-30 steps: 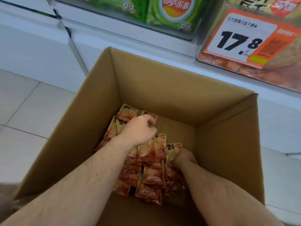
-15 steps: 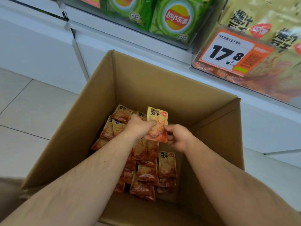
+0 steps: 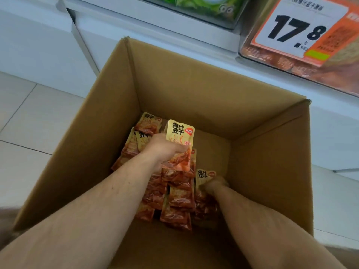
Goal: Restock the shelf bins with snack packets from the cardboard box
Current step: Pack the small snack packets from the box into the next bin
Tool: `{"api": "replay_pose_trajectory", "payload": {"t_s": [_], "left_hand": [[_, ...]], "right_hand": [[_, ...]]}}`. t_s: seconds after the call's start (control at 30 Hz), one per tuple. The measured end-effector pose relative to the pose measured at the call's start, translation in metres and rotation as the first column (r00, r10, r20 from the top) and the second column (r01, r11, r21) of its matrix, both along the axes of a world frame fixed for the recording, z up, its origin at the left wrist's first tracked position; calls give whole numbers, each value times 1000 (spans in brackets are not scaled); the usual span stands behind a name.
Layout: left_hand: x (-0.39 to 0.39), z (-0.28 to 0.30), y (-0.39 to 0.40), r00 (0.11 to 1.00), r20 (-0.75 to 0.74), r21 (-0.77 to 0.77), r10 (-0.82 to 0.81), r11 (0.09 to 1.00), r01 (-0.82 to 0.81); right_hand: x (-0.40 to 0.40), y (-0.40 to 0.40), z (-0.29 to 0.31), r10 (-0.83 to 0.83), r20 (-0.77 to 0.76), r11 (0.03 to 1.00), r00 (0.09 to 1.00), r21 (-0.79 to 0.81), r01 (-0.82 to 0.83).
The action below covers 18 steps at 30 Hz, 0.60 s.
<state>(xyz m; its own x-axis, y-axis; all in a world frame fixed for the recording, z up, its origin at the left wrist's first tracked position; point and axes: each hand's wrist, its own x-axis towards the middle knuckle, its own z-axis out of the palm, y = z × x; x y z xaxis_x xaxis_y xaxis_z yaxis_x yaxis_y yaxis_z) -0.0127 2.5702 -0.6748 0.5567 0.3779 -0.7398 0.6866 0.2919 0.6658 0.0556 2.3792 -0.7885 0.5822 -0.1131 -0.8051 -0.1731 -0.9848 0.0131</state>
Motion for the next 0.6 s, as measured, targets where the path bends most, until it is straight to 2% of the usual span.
{"api": "replay_pose_trajectory", "payload": {"t_s": [0.17,0.33,0.5,0.6], "left_hand": [[-3,-4,0,1000,-17,12,-23,1000,23],[-7,-3,0,1000,-30,-24,8,1000,-9],[-12,2,-4,1000,-8,-16,29,999,-29],[-15,8,-7,1000,13,18,25,1000,-25]], "right_hand": [[1,3,1,8,62,999,998,-35,-6],[5,6,19,52,281,998,958,-33,-44],[2,-3,46,54,240,996,969,49,-68],[-1,-7,66,82,292,991,953,77,-109]]}}
